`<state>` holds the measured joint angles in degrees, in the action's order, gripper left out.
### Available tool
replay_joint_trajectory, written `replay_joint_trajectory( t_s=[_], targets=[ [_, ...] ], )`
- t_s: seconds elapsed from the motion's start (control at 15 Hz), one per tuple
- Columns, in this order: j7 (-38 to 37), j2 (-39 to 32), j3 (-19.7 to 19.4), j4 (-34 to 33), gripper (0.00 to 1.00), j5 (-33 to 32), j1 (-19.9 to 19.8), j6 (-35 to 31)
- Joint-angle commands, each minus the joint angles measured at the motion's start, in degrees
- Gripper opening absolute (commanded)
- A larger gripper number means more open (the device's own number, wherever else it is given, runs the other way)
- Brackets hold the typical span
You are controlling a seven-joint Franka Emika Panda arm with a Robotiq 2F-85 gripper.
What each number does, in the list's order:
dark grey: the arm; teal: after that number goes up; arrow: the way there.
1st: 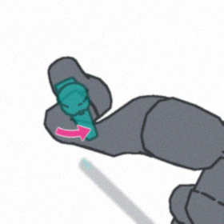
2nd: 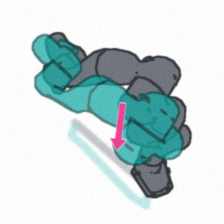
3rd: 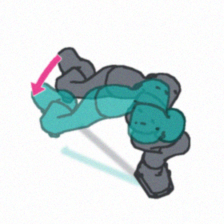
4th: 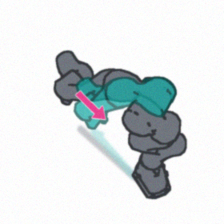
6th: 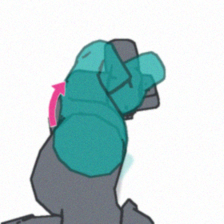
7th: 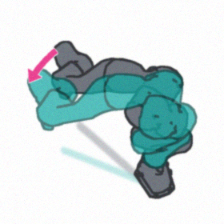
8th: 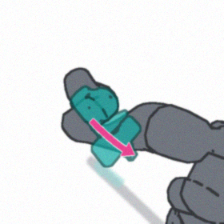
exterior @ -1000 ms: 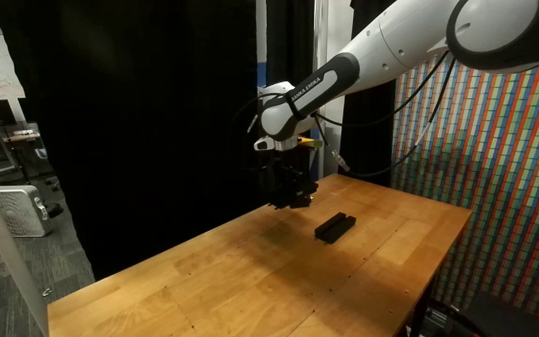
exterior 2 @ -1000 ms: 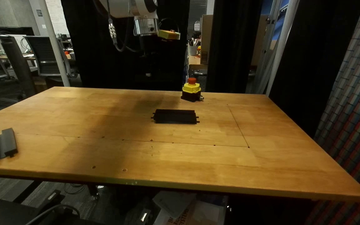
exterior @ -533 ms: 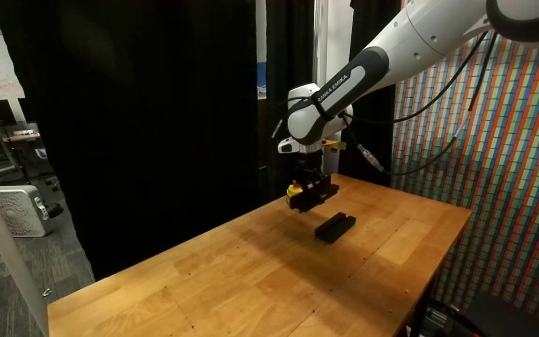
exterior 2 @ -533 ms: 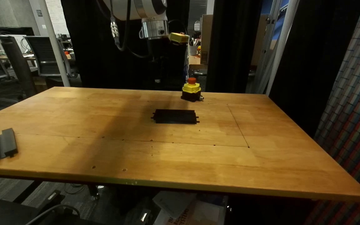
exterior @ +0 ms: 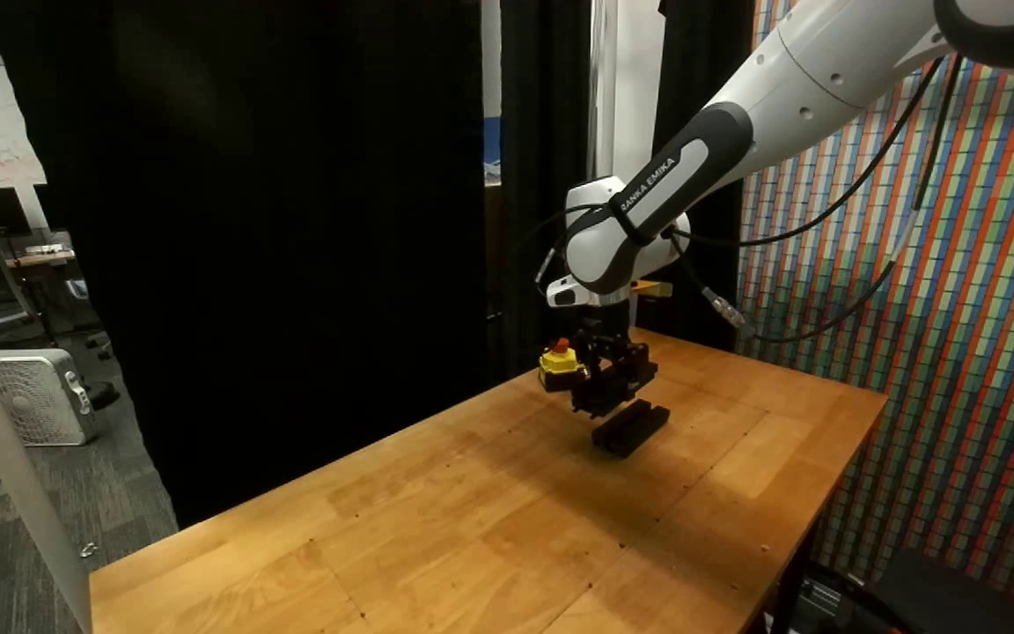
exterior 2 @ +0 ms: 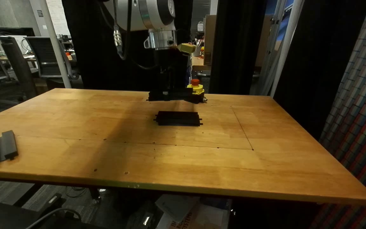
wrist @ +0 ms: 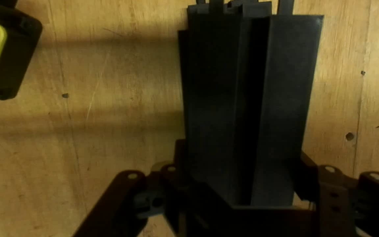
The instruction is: Stack the black pieces together
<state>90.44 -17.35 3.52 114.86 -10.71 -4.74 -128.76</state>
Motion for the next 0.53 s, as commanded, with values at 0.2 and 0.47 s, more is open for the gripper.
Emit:
replay_joint_trajectory(
  t_s=[0.2, 0.47],
  targets=[
    [3.2, 2.09, -0.52, 4.41, 0.46, 0.96, -0.74, -6.13],
    [3.54, 1.97, -0.66, 6.3, 0.46, 1.1, -1.24, -8.92]
  ],
)
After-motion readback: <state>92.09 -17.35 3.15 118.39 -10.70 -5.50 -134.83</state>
